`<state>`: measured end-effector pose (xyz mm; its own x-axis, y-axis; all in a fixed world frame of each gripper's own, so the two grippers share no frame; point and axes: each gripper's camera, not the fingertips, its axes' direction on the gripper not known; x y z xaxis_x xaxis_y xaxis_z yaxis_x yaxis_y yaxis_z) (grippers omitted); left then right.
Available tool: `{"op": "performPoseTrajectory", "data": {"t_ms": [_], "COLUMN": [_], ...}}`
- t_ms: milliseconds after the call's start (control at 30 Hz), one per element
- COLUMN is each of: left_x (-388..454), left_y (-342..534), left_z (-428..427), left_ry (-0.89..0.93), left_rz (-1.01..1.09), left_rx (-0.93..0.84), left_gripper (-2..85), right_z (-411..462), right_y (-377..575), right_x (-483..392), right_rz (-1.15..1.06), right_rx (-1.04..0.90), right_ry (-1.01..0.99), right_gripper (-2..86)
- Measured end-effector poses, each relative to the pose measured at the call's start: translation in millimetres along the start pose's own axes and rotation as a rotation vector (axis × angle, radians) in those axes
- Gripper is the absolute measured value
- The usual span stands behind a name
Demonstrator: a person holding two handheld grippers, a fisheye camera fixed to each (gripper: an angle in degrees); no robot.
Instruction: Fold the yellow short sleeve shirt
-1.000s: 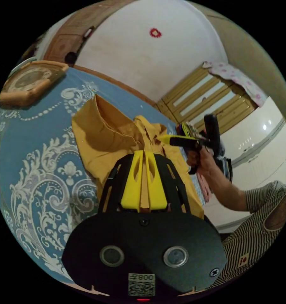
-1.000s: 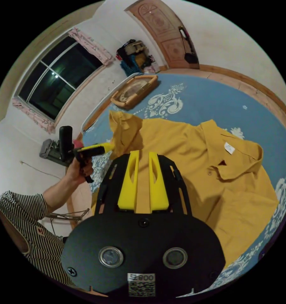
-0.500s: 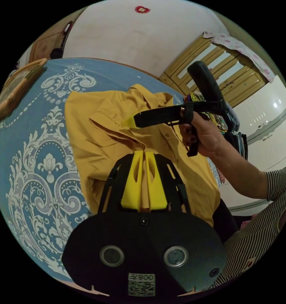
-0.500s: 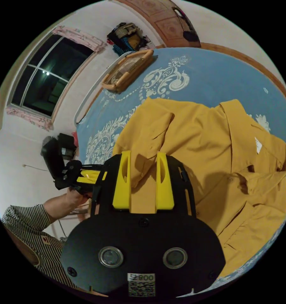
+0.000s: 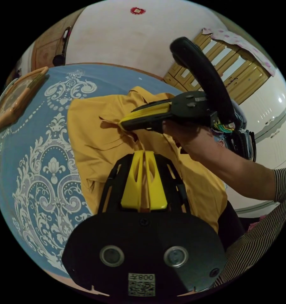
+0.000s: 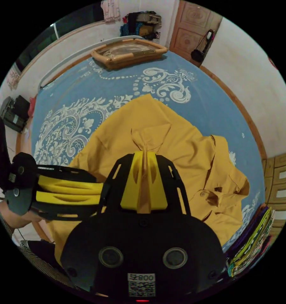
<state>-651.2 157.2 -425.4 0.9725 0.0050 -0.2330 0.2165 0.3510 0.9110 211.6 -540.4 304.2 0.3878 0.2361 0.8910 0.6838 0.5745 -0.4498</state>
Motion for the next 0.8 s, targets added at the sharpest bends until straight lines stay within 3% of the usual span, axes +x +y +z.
{"op": "performPoseTrajectory", "data": {"t_ms": [333, 567, 800], "left_x": [41, 48, 44], "left_y": [-25, -38, -49], "left_z": [37, 85, 102], "left_ry": [-0.017, 0.011, 0.095], "left_rz": [0.089, 0.101, 0.071], "left_rx": [0.034, -0.073, -0.06], "left_gripper": [1.0, 2.3, 5.6], "right_z": [-27, -2, 4], "right_y": [29, 51, 65], "right_x": [94, 128, 167], "right_rz": [0.274, 0.398, 0.509], "right_rx": [0.158, 0.116, 0.139], "right_ry": [-0.331, -0.418, -0.464], "right_gripper": [1.6, 1.7, 1.7]}}
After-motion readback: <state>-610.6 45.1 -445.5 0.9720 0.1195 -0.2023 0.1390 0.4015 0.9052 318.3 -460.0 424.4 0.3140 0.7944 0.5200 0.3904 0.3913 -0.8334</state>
